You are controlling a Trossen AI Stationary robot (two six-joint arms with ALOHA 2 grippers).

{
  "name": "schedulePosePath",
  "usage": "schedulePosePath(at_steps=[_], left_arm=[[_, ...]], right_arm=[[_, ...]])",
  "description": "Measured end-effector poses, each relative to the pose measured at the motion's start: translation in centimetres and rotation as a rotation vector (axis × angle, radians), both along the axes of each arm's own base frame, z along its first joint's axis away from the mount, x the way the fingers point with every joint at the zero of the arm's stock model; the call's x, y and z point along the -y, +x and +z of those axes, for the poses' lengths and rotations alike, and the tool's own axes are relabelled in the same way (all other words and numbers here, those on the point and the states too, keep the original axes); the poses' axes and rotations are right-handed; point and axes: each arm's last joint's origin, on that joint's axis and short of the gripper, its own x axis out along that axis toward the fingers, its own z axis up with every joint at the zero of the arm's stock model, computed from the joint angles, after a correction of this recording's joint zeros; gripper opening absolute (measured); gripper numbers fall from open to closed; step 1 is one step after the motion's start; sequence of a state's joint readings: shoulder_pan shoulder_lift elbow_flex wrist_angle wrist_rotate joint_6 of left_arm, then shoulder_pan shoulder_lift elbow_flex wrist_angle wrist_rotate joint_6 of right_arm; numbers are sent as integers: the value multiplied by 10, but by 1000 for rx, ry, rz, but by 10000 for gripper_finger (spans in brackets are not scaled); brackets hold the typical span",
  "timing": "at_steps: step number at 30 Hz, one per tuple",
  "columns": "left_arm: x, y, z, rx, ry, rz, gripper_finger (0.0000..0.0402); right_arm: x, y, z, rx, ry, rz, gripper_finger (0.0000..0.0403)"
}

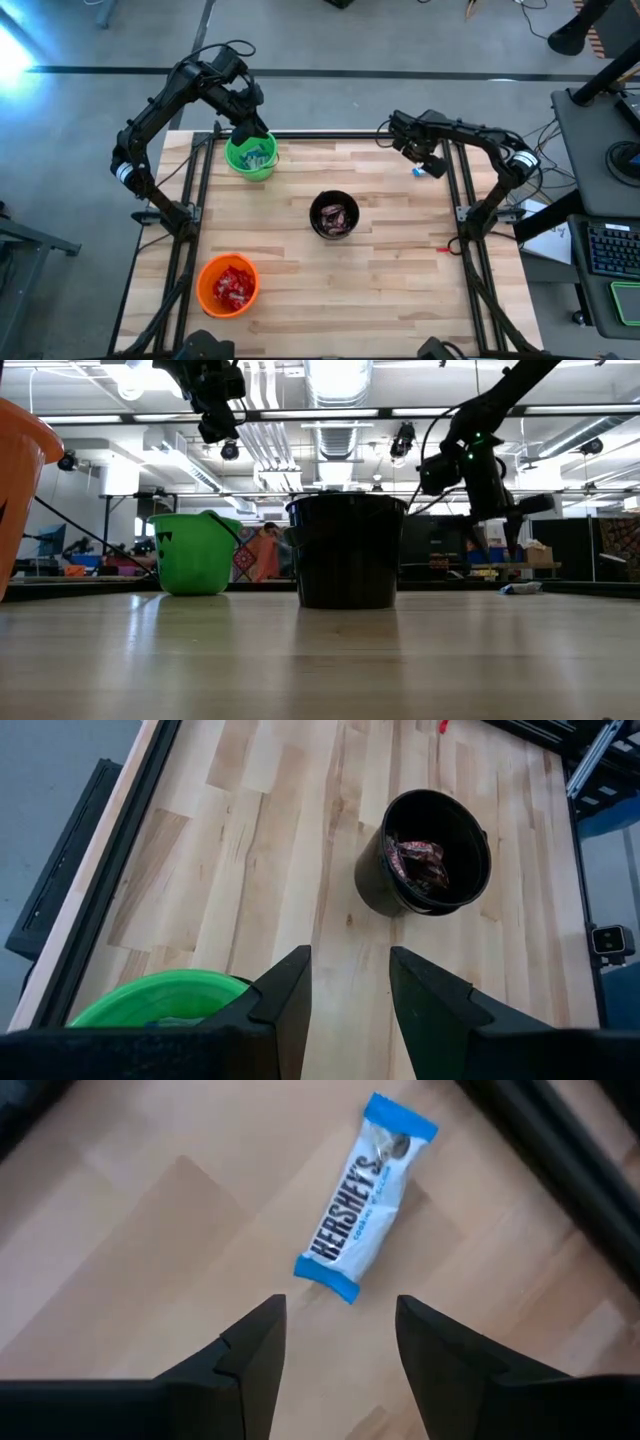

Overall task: Sort candy
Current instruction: Put the white chocolate into the green bucket

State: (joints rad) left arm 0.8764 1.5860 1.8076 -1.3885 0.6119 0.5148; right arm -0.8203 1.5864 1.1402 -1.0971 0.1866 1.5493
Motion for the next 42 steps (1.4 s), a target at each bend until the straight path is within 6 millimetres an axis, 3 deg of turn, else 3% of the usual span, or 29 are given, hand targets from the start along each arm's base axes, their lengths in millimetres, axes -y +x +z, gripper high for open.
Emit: schedulePosePath(at_steps=[13, 22, 42], left_arm=[[0, 0, 0, -2, -2, 0, 119], [0, 0, 0, -1, -2, 0, 119], [0, 0, 0, -1, -5, 2, 119]], right_arm=[[-2, -20, -33, 32, 49, -104, 171], [14, -26, -34, 92, -26, -97, 162], [9, -34, -38, 56, 43, -121, 164]])
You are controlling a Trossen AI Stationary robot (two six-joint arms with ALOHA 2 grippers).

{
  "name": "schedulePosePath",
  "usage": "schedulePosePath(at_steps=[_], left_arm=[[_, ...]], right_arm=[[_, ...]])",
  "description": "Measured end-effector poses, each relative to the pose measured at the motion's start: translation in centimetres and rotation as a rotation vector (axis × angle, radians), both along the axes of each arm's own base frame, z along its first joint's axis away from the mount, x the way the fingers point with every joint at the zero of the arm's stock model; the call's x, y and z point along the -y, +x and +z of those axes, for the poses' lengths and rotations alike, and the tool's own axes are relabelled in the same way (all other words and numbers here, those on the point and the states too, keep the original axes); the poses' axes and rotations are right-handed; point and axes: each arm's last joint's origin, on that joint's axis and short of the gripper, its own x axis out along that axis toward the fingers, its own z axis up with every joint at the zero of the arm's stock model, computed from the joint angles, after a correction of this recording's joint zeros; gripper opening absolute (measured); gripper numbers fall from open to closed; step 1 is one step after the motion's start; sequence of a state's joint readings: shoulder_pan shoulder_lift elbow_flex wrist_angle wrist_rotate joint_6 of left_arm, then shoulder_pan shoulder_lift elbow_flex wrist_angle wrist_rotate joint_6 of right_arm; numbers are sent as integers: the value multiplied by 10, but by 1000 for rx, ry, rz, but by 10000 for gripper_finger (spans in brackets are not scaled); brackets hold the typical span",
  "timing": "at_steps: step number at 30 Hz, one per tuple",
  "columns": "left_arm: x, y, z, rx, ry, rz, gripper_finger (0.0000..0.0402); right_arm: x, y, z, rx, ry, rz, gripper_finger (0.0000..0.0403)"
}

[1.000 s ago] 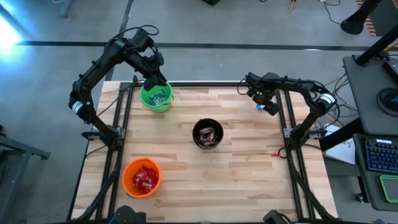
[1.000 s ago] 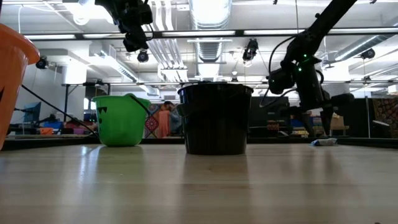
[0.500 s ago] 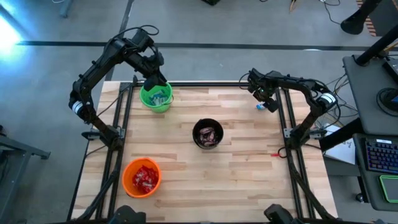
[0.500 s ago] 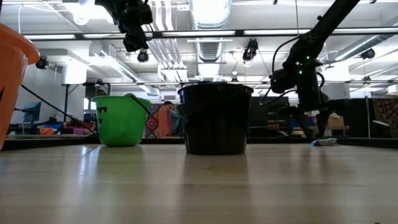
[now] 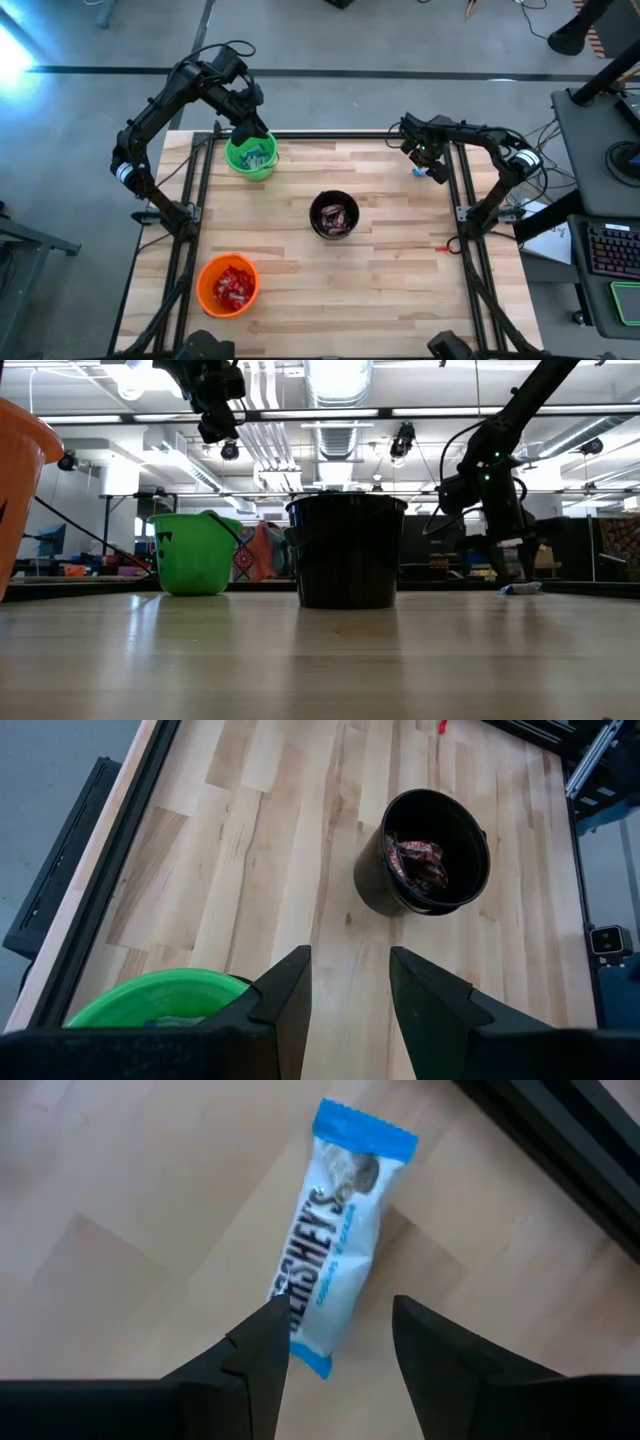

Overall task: Sort candy
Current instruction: Put the white chocolate into the green bucket

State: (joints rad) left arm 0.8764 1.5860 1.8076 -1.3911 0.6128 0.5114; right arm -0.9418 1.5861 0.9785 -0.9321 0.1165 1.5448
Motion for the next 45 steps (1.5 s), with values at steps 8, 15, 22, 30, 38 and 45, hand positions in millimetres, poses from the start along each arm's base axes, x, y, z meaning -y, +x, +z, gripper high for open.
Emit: schedulePosePath(at_steps=[8, 15, 22, 30, 38, 45], left_arm=[[-1, 0, 0, 6, 8, 0, 119], [-1, 1, 1, 10, 11, 0, 119], [-1, 1, 1, 11, 13, 0, 119], [-1, 1, 1, 12, 18, -4, 119], [-3, 2, 1, 28, 51, -24, 119], [-4, 2, 1, -4, 86, -4, 119]], right_arm=[[2, -3, -10, 16, -45, -15, 164], [-1, -6, -17, 21, -38, -14, 153], [-4, -7, -20, 24, -35, -3, 58], [-2, -5, -17, 39, -37, 31, 16], [-2, 6, -1, 37, -108, 246, 14], [-16, 17, 32, 78, -278, 393, 14]])
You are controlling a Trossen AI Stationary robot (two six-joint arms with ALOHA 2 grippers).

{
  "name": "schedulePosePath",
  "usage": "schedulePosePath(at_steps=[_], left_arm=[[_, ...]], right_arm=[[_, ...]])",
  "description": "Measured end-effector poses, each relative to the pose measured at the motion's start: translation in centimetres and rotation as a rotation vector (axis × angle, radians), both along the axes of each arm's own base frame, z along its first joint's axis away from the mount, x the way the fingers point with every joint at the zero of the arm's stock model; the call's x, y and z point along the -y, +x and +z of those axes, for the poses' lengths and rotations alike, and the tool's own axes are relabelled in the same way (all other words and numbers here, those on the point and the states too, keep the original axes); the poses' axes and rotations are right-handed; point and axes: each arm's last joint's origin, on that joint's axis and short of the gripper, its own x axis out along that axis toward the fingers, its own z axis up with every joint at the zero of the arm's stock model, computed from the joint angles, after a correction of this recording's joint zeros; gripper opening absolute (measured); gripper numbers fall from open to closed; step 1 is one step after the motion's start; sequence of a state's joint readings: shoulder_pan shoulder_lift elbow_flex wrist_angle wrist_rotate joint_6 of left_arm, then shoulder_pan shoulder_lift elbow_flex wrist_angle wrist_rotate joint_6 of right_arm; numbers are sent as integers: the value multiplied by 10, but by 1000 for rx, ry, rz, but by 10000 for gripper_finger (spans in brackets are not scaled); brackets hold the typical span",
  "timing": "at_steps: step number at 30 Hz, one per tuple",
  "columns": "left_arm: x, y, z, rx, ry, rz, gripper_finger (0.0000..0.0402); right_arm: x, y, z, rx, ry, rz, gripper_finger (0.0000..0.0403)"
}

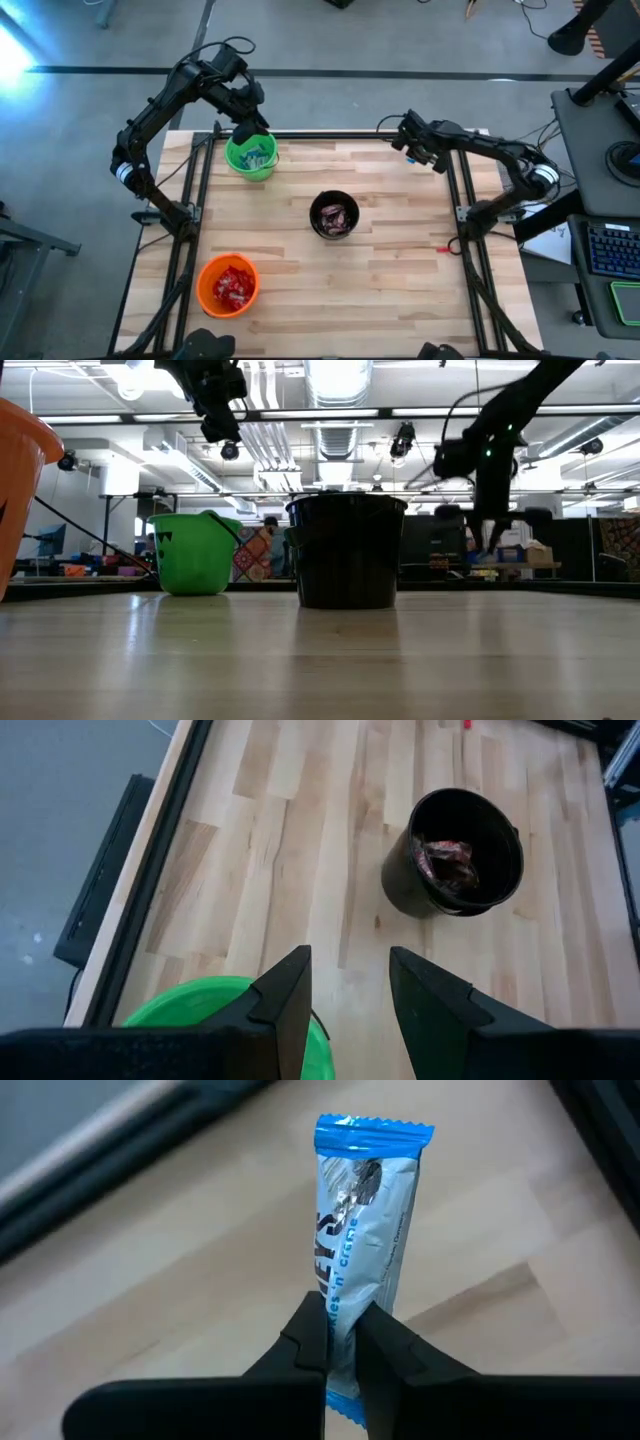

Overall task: Sort candy
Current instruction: Put the white chocolate into the green bucket

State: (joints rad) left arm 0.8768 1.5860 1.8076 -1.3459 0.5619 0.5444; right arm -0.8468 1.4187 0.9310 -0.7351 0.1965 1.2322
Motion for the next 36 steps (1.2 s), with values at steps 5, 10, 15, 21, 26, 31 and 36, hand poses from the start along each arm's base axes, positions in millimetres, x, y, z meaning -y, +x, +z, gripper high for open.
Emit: schedulePosePath(at_steps=[5, 10, 15, 21, 26, 31, 36], left_arm=[[0, 0, 0, 0, -1, 1, 119], [0, 0, 0, 3, -4, 1, 119], [-2, 5, -3, 65, -65, -40, 119], [-8, 17, -13, 109, -165, -90, 119], [-8, 29, -23, 139, -243, -151, 119], [-3, 39, -24, 317, -405, -286, 119], [1, 47, -20, 414, -433, -357, 119]], right_arm=[[-16, 7, 26, 63, -129, 76, 13], [-31, 11, 52, 153, -245, 157, 13], [-49, 20, 71, 247, -336, 260, 13], [-73, 43, 85, 377, -431, 396, 13], [-94, 62, 95, 477, -489, 514, 13], [-117, 75, 114, 516, -540, 636, 13], [-132, 83, 132, 523, -607, 718, 13]])
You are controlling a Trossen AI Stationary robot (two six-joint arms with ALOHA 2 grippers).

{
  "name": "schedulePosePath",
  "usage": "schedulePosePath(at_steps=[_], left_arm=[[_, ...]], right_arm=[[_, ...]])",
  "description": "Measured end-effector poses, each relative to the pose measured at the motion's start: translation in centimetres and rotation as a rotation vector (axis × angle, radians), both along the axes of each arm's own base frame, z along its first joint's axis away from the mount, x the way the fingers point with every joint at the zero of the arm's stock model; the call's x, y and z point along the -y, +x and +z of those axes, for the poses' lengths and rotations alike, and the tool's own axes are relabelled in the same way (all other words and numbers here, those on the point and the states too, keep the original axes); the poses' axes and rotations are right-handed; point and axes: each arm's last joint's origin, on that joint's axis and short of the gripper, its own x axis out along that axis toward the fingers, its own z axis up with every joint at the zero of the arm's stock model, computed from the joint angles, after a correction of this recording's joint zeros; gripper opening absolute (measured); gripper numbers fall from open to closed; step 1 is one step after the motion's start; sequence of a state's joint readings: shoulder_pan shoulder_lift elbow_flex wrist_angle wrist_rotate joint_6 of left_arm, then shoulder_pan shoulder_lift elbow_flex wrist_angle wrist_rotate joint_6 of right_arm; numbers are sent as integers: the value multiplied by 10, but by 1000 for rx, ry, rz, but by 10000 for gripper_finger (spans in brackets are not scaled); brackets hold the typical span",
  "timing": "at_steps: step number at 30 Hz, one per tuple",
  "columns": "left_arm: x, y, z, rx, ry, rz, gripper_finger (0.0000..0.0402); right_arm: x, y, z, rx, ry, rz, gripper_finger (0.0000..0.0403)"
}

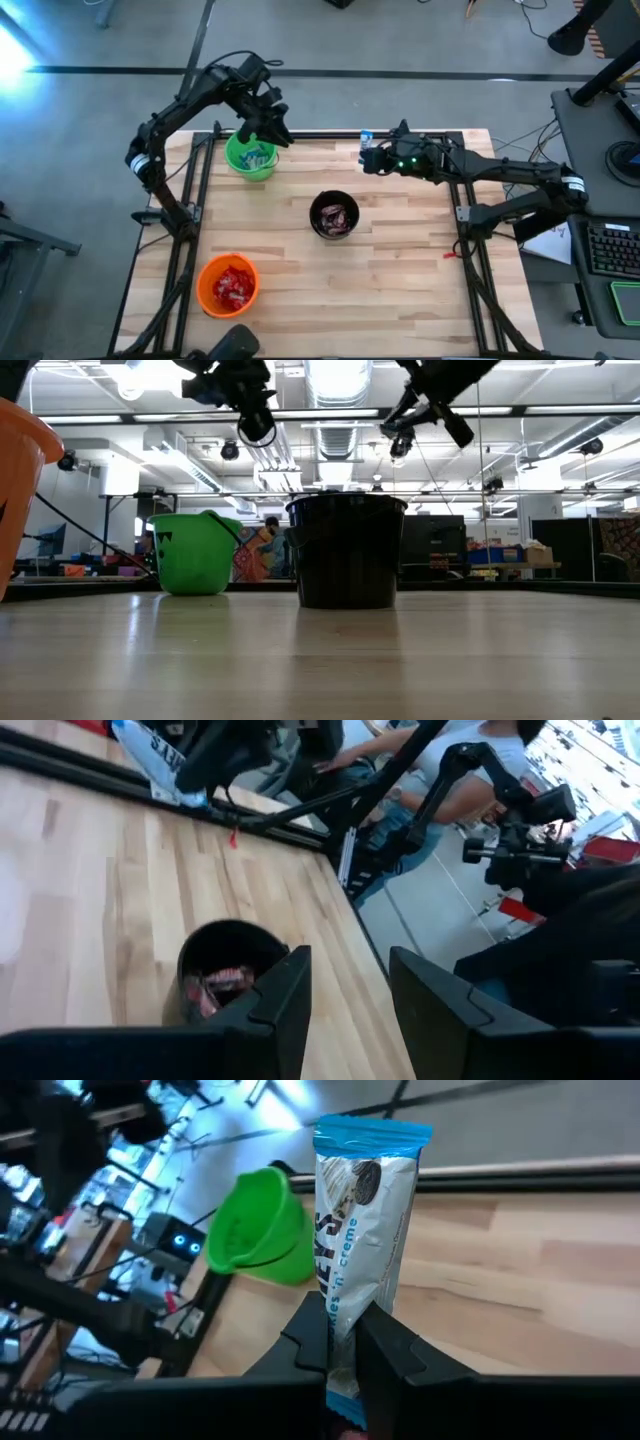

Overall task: Sort candy
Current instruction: Put the white chocolate into the green bucket

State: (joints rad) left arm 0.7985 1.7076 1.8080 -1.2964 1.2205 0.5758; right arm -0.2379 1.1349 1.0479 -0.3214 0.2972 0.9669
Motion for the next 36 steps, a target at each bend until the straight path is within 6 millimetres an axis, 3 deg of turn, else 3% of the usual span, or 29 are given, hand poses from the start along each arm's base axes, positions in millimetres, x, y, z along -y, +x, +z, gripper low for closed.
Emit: schedulePosePath(at_steps=[10, 18, 24, 36], left_arm=[[-7, 27, 5, 27, 71, 74, 119], [-21, 42, -11, -73, 13, 168, 119], [-18, 47, -16, -80, -17, 137, 119], [-7, 55, -16, -80, -16, 101, 119]], right_arm=[[-12, 42, 24, -21, -110, 145, 13], [-23, 85, 42, -99, -214, 287, 13], [-18, 96, 38, -259, -220, 257, 13], [-12, 103, 37, -266, -234, 250, 13]])
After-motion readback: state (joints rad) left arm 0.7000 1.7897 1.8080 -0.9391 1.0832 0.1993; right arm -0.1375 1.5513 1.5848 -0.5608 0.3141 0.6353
